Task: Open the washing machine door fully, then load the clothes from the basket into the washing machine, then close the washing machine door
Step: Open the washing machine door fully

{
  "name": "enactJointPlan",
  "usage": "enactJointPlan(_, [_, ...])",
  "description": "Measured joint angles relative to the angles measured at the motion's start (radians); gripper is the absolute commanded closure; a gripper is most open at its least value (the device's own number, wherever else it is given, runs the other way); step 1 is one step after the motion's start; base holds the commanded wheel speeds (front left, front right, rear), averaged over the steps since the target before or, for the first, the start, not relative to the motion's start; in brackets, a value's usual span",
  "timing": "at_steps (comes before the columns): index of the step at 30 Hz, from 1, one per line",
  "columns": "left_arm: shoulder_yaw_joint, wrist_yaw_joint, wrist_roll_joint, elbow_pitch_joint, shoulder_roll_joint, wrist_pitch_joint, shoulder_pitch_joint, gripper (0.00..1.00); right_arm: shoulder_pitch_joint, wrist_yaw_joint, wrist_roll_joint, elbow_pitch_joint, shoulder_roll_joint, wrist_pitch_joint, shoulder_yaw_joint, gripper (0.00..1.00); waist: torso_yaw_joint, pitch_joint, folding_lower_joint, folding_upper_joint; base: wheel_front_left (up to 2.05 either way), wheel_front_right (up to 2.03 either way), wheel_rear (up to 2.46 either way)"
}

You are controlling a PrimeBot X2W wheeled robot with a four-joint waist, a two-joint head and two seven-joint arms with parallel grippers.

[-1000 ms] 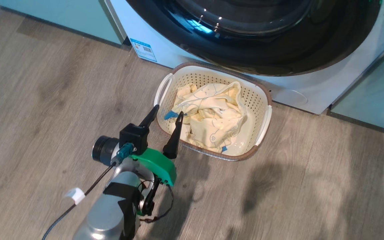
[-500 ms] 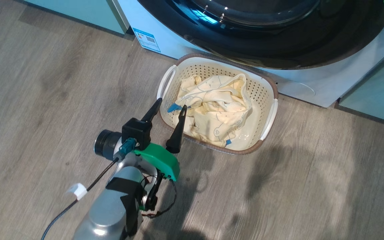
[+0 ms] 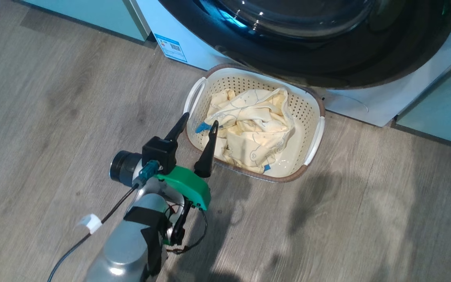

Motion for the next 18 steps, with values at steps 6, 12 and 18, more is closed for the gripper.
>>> enactJointPlan(6, [0.016,-0.001,0.002,0.001,0.0,0.0,0.0,0.0,0.006,0.0,0.008,-0.024,0.001,0.046,0.026,1.0,-0.005,-0.016,0.0,0.0,0.0,0.0,0.0])
enactJointPlan(12, [0.022,-0.002,0.003,0.008,0.0,0.0,0.003,0.0,0.055,0.0,0.011,-0.05,0.006,0.08,0.04,1.0,-0.009,-0.044,0.0,0.0,0.0,0.0,0.0])
enactJointPlan(18, [0.033,-0.011,0.016,0.022,0.0,0.0,0.015,0.0,0.119,0.0,0.018,-0.07,0.028,0.112,0.064,1.0,-0.016,-0.082,0.0,0.0,0.0,0.0,0.0])
